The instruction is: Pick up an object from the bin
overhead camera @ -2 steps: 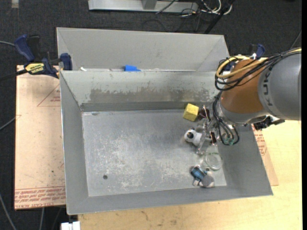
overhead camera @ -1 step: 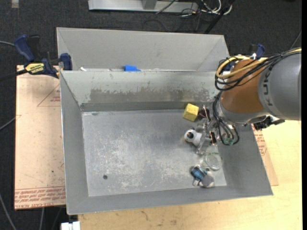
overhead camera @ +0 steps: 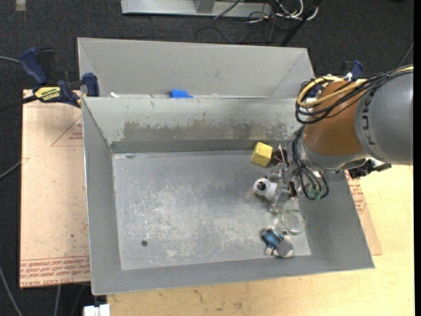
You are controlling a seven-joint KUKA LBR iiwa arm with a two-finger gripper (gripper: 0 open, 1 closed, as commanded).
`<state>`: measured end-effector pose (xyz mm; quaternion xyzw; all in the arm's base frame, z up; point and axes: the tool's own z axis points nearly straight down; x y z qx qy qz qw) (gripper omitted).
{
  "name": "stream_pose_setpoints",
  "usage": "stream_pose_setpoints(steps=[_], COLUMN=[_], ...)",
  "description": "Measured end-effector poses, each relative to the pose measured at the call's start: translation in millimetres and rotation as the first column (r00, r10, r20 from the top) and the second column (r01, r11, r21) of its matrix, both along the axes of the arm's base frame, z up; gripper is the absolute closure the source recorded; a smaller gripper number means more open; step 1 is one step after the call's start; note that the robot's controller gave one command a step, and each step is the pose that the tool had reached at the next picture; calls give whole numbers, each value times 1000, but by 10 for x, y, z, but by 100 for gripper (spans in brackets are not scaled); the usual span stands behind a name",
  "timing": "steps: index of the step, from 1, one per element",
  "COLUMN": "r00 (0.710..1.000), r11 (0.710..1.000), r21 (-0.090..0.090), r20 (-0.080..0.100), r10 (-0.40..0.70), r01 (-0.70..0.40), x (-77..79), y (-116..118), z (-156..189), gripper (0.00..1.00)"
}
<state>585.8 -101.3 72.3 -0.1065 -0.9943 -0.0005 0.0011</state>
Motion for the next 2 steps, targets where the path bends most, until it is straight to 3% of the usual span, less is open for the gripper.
stream_pose_setpoints(steps=[1,2], r00=[1000,1000], r11=[1000,1000], r21=[1,0], r20=[-4,4], r10=[0,0], r01=[0,0], x=[-13,7], y=[4,0], z=[160,325], gripper=[100,100])
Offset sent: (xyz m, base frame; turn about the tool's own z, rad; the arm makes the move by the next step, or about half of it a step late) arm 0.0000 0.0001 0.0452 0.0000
